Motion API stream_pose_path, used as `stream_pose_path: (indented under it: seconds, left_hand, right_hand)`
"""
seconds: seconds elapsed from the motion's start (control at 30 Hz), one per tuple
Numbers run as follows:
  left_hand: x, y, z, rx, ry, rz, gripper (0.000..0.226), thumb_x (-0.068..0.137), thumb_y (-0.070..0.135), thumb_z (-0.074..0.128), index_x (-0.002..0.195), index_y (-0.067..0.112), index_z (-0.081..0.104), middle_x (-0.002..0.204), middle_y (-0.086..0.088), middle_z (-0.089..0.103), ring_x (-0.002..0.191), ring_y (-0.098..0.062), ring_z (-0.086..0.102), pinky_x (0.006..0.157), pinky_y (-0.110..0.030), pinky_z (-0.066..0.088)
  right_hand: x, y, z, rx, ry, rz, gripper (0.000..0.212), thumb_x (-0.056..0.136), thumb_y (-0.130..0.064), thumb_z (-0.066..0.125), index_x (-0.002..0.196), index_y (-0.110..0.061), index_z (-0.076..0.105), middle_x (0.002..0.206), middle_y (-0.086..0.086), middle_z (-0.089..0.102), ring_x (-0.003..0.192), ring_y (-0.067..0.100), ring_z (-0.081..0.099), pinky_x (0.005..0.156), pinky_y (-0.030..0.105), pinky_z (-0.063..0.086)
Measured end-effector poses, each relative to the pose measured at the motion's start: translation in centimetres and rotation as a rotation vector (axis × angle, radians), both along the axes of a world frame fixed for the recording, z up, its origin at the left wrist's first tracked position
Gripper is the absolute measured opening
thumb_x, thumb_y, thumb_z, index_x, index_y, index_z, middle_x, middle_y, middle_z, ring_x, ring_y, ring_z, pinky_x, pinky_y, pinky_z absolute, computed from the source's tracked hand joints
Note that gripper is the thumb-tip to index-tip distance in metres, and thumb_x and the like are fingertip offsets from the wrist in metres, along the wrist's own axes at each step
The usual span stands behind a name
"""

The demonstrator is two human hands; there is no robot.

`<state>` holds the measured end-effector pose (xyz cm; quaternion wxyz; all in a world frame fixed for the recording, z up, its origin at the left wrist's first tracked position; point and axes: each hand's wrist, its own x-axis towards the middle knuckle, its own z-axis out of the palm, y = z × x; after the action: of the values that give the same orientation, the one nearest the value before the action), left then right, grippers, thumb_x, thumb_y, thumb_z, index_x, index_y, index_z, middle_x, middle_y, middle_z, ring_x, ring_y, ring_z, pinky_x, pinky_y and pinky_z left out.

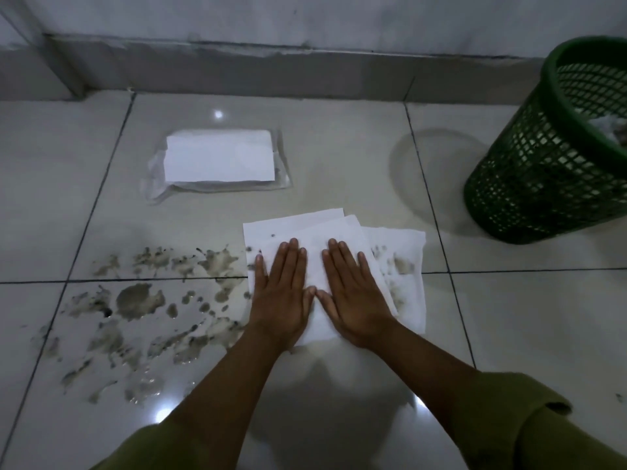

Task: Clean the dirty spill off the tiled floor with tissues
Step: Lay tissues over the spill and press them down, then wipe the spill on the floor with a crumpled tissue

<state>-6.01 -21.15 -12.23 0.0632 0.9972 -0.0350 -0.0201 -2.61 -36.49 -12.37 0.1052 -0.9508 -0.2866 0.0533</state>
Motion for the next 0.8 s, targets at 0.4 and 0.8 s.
stream_pose_path:
  seconds: [0.4, 0.8]
  left_hand:
    - [-0.2, -0.2, 0.9, -0.005, -0.007, -0.006, 0.062, 0.091, 0.038, 0.025, 0.143, 0.003, 0.027, 0.152, -0.016, 0.024, 0.140, -0.031, 0.022, 0.110, -0.051, 0.006]
    - [-0.2, 0.9, 3.1, 0.048, 0.138, -0.006, 0.086, 0.076, 0.049, -0.012, 0.146, 0.008, 0.015, 0.156, -0.009, 0.016, 0.144, -0.023, 0.011, 0.114, -0.055, -0.004]
  right_hand:
    - [-1.0, 0.4, 0.6, 0.069, 0.016, -0.044, 0.065, 0.095, -0.047, 0.004, 0.148, -0.008, 0.007, 0.157, 0.009, 0.003, 0.145, 0.022, 0.000, 0.117, 0.038, -0.003]
    - [-3.4, 0.8, 1.9, 0.043, 0.009, -0.326, 0.069, 0.095, -0.049, 0.004, 0.144, -0.003, 0.022, 0.153, 0.017, 0.022, 0.142, 0.030, 0.017, 0.118, 0.041, 0.004]
